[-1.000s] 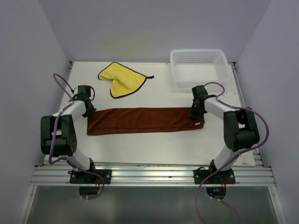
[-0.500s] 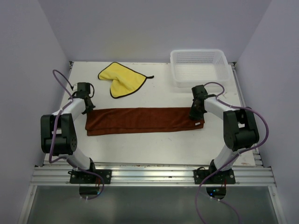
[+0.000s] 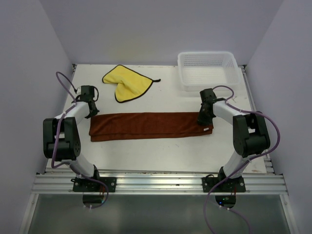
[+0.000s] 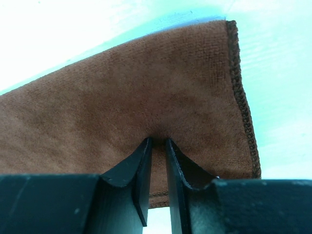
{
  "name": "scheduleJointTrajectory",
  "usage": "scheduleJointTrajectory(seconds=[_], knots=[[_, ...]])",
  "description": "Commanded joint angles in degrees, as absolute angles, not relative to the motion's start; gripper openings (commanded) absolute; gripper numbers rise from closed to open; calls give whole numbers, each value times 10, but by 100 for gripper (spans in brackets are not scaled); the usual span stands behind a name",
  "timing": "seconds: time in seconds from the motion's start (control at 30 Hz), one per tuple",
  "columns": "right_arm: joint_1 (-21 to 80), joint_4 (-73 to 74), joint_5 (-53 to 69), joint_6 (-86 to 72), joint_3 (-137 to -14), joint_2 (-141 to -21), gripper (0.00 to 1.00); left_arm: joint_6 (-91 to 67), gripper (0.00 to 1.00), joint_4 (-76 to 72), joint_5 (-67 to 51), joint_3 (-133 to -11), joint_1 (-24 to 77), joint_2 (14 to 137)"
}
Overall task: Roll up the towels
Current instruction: Fold the towel
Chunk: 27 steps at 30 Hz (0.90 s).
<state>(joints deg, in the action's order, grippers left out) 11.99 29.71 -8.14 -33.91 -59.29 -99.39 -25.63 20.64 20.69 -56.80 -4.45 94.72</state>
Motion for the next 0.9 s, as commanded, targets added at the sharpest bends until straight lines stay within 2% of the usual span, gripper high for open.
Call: scheduleJointTrajectory(seconds=[0.0, 0.07, 0.2, 0.27, 0.33, 0.5, 0.57, 0.63, 0.67, 0.73, 0.8, 0.87], knots=[[119, 274, -81, -330, -588, -1029, 23, -245, 18, 196, 227, -585, -50, 940], [119, 271, -56, -322, -589, -1016, 26, -247, 23, 198, 222, -590, -51, 927], [120, 272, -3, -297, -601, -994, 40, -240, 36, 207, 193, -614, -51, 890], [119, 274, 16, -289, -606, -982, 44, -236, 43, 210, 183, -635, -51, 863], [120, 286, 18, -282, -615, -973, 48, -226, 45, 221, 169, -660, -51, 848], [116, 328, -25, -273, -647, -939, 50, -208, 53, 220, 127, -648, -40, 785], [100, 334, -32, -272, -649, -924, 50, -199, 63, 196, 120, -614, -23, 745], [83, 337, -34, -271, -648, -900, 50, -193, 68, 181, 123, -590, -7, 719], [59, 337, -37, -267, -645, -894, 50, -186, 75, 176, 127, -583, 16, 699], [27, 330, -34, -272, -626, -878, 50, -178, 82, 167, 144, -570, 42, 681], [-31, 310, -11, -283, -598, -874, 50, -162, 94, 153, 158, -538, 76, 661], [-54, 299, -3, -281, -584, -874, 50, -161, 100, 133, 166, -516, 93, 644]])
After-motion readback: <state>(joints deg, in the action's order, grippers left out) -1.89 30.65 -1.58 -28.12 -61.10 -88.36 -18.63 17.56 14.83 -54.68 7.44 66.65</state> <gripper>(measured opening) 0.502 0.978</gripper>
